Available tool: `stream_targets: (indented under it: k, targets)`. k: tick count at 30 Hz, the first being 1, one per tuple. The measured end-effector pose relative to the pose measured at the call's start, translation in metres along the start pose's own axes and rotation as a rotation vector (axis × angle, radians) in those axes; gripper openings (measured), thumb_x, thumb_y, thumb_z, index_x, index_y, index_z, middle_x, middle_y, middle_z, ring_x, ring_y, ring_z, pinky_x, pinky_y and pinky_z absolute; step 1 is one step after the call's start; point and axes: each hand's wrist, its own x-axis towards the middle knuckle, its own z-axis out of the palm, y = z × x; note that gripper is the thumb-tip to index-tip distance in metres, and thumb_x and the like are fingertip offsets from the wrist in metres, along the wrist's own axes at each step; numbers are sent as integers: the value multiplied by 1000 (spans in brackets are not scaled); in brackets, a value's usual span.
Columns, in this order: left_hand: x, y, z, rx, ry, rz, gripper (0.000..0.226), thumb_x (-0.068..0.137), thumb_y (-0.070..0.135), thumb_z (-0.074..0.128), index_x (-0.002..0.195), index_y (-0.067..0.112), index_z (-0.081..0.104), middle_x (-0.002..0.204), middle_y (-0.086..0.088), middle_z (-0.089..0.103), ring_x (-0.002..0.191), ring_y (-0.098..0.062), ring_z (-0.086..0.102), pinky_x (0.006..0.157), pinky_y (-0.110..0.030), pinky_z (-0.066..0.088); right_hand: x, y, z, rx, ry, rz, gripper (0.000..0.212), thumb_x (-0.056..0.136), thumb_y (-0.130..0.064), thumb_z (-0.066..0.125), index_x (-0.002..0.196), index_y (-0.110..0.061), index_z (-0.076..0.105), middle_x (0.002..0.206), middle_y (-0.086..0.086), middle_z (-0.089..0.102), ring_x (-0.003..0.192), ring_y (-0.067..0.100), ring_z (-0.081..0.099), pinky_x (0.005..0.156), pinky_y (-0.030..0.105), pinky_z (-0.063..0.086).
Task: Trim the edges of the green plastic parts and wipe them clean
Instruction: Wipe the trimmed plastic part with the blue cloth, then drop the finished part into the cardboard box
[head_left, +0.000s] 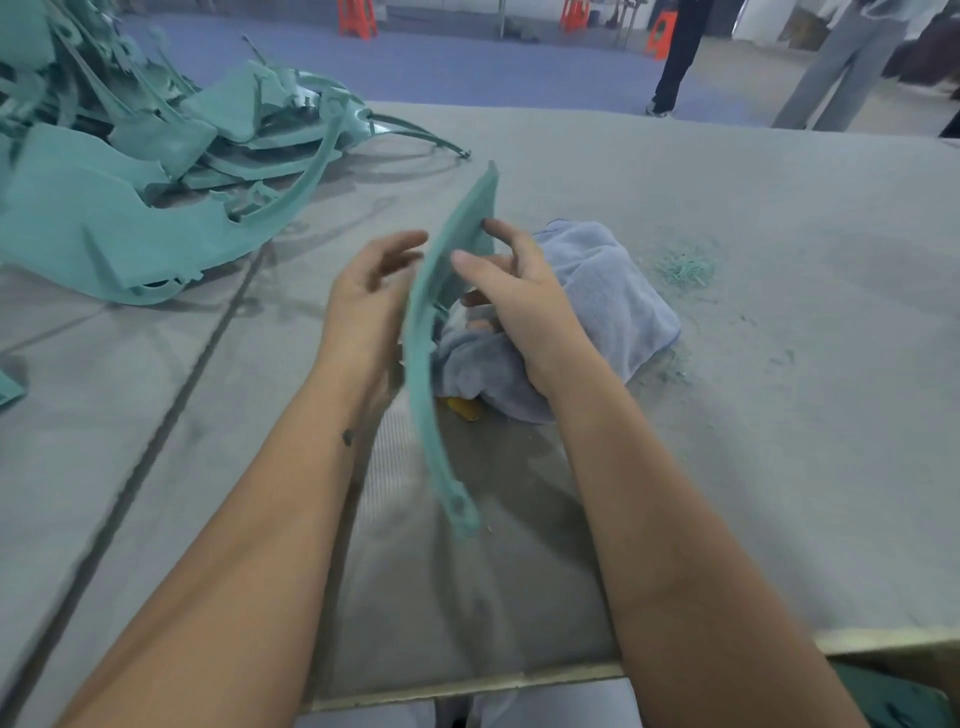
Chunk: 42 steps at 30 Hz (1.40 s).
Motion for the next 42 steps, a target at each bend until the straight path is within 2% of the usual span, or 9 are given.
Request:
stream_targets:
  k: [2,4,9,17,27,30,34,39,42]
  targets:
    - [-4,10,-2,-343,-94,-199,26,97,29,51,104,10,67,89,-9,73,71,-20,71,55,-27,55,2,4,2,-176,10,-98,47,84,-29,71,128,-30,53,103,-4,55,96,8,56,83,20,50]
    - [-2,14,-10,-332,-153,-276,43,98,48,43,101,12,67,92,-11,74,75,-24,72,56,-32,56,3,9,6,-379,-13,-169,46,82,-29,72,125,-30,59,113,-1,53,102,4,52,93,19,45]
    - [7,20,-31,-50,-168,-190,18,96,6,49,108,3,62,84,-12,72,68,-23,68,57,-31,58,2,13,11,-494,-63,-165,30,84,-29,69,113,-22,67,115,7,61,100,11,56,98,36,45]
    - [8,15,-41,-350,-208,-293,22,90,17,45,101,8,61,78,-5,70,64,-18,67,57,-22,56,9,11,4,21,320,18,54,84,-26,70,125,-15,36,120,7,54,107,25,60,92,44,51]
    - [3,23,-71,-164,-558,-371,35,90,35,50,115,24,72,125,-8,66,83,-21,74,57,-22,59,4,4,-12,471,314,-110,24,86,1,66,108,-6,60,104,16,67,95,30,65,89,49,54]
    - [-13,29,-80,125,-615,-291,57,74,33,76,129,32,60,106,-5,73,63,-13,69,48,-17,52,-8,-6,-18,558,379,-134,17,84,2,67,96,-10,62,95,12,68,88,29,65,86,51,55]
    - [-30,39,-32,472,-441,-132,58,86,4,63,130,40,51,57,6,64,39,-5,45,38,-13,37,-40,-18,-48,676,458,-187,22,87,4,62,109,5,59,100,20,64,89,30,62,84,47,54]
    - [-67,47,75,832,-419,360,43,89,19,59,125,43,56,71,20,60,62,-1,54,67,-28,45,-108,-17,-125,881,695,-325,20,94,0,54,114,-2,56,97,11,64,79,21,63,64,29,54]
    - [-103,38,138,1036,-421,589,45,79,33,55,124,38,53,97,1,67,88,-24,61,73,-34,43,-153,-10,-180,938,838,-383,15,96,-6,52,109,-12,57,97,3,67,77,13,65,56,23,51]
